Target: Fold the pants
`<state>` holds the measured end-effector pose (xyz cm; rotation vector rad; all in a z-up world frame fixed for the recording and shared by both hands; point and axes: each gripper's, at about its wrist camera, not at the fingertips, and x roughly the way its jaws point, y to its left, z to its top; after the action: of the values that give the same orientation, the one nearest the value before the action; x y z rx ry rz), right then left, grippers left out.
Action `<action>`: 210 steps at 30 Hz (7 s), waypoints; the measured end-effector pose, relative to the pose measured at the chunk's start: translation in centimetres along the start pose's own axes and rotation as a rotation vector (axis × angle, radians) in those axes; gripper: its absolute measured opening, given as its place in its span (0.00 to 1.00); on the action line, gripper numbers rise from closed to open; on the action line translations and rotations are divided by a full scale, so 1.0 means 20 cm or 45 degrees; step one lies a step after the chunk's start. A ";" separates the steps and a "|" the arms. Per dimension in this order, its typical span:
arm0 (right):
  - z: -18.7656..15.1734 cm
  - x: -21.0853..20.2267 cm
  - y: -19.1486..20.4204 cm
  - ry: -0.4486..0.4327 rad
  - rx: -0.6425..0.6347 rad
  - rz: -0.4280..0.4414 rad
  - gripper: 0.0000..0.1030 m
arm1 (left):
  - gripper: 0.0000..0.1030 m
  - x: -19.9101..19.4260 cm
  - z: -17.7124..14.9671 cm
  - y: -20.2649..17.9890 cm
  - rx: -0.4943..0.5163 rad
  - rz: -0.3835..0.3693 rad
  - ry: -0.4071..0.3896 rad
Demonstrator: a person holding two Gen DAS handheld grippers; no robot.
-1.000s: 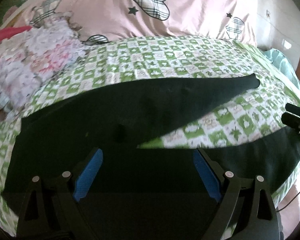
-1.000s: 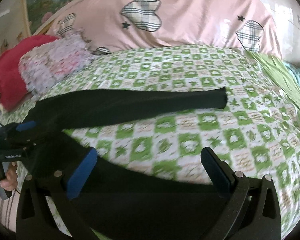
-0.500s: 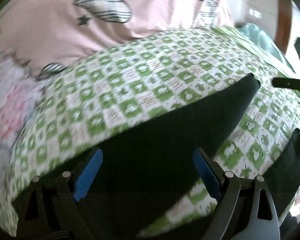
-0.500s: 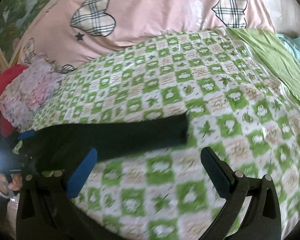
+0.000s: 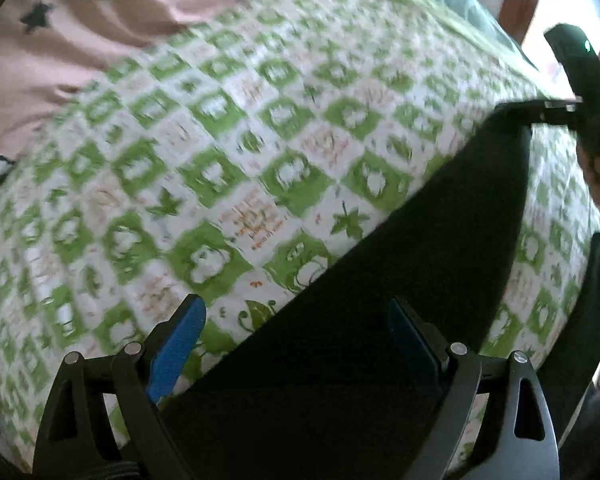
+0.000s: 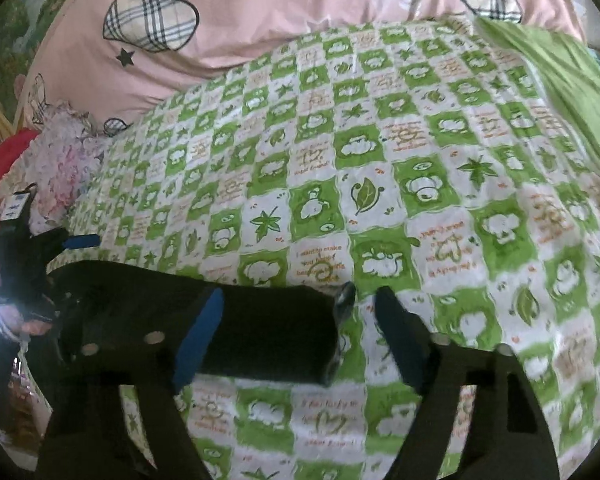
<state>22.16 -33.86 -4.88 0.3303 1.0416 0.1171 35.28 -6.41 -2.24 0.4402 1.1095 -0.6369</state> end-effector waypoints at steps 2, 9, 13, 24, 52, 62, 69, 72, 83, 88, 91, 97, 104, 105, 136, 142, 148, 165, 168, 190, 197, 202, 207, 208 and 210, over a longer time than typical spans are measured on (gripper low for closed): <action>0.01 0.03 0.00 0.026 -0.010 0.010 0.54 | 0.90 0.08 0.01 0.01 0.007 -0.018 0.064; 0.00 0.01 0.00 0.015 -0.051 0.023 0.15 | 0.08 0.01 -0.01 -0.05 0.034 -0.115 -0.002; -0.02 -0.09 0.02 -0.049 -0.057 0.053 0.12 | 0.04 -0.10 -0.07 -0.13 0.062 -0.087 -0.069; -0.26 -0.36 0.06 -0.131 -0.078 0.128 0.10 | 0.04 -0.49 -0.36 -0.35 -0.050 -0.140 -0.266; -0.99 -0.77 0.17 -0.197 -0.238 0.159 0.08 | 0.03 -0.66 -0.96 -0.83 -0.214 -0.272 -0.344; -1.12 -0.72 0.13 -0.113 -0.240 0.078 0.08 | 0.04 -0.51 -1.06 -0.92 -0.170 -0.250 -0.251; -1.19 -0.73 0.16 -0.062 -0.289 0.047 0.08 | 0.05 -0.45 -1.12 -0.92 -0.216 -0.275 -0.231; -1.21 -0.73 0.16 -0.027 -0.299 0.038 0.10 | 0.07 -0.47 -1.13 -0.92 -0.209 -0.283 -0.232; -1.20 -0.89 0.16 -0.136 -0.141 0.051 0.53 | 0.36 -0.55 -1.27 -0.85 -0.400 -0.371 -0.189; -1.15 -0.88 0.32 -0.196 -0.196 0.141 0.56 | 0.39 -0.66 -1.36 -0.72 -0.617 -0.281 -0.246; -1.13 -0.81 0.45 -0.172 -0.237 0.248 0.56 | 0.47 -0.73 -1.41 -0.59 -0.787 -0.223 -0.285; -1.14 -0.61 0.74 -0.085 -0.356 0.406 0.56 | 0.57 -0.82 -1.47 -0.29 -1.093 -0.082 -0.300; -1.13 -0.37 1.03 0.007 -0.441 0.542 0.56 | 0.60 -0.83 -1.50 -0.04 -1.308 0.124 -0.169; -1.13 -0.36 1.06 0.019 -0.449 0.554 0.56 | 0.60 -0.83 -1.50 -0.01 -1.333 0.151 -0.155; -1.07 0.10 1.78 0.232 -0.720 0.742 0.07 | 0.05 -0.97 -1.70 0.14 -1.604 0.279 -0.425; -1.08 0.01 1.83 0.205 -0.808 0.718 0.07 | 0.05 -1.07 -1.88 0.02 -1.647 0.226 -0.588; -1.16 0.05 1.86 0.246 -0.885 0.644 0.07 | 0.05 -1.01 -2.04 0.00 -1.724 0.164 -0.599; -1.23 0.07 1.90 0.284 -1.005 0.552 0.07 | 0.07 -0.91 -2.20 -0.06 -1.753 0.100 -0.575; -1.23 0.07 1.90 0.294 -1.013 0.543 0.07 | 0.09 -0.90 -2.21 -0.06 -1.763 0.077 -0.562; -1.12 -0.04 1.84 0.281 -0.859 0.622 0.46 | 0.64 -1.04 -2.40 0.00 -1.890 0.133 -0.559; -0.95 0.02 1.80 0.250 -0.691 0.592 0.46 | 0.66 -1.07 -2.39 0.09 -1.871 0.206 -0.525; -0.71 0.16 1.75 0.222 -0.468 0.627 0.46 | 0.66 -1.08 -2.40 0.20 -1.857 0.241 -0.493; -0.58 0.39 1.82 0.296 -0.436 0.595 0.45 | 0.66 -1.04 -2.42 0.30 -1.857 0.251 -0.454; -0.58 0.44 1.84 0.315 -0.452 0.592 0.43 | 0.66 -1.03 -2.43 0.32 -1.860 0.247 -0.446; -0.59 0.54 1.89 0.375 -0.490 0.565 0.36 | 0.65 -1.01 -2.45 0.33 -1.869 0.235 -0.447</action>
<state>19.71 7.03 -6.94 0.1904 1.1944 0.7744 0.39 34.00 -2.66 -0.8027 0.9135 0.3437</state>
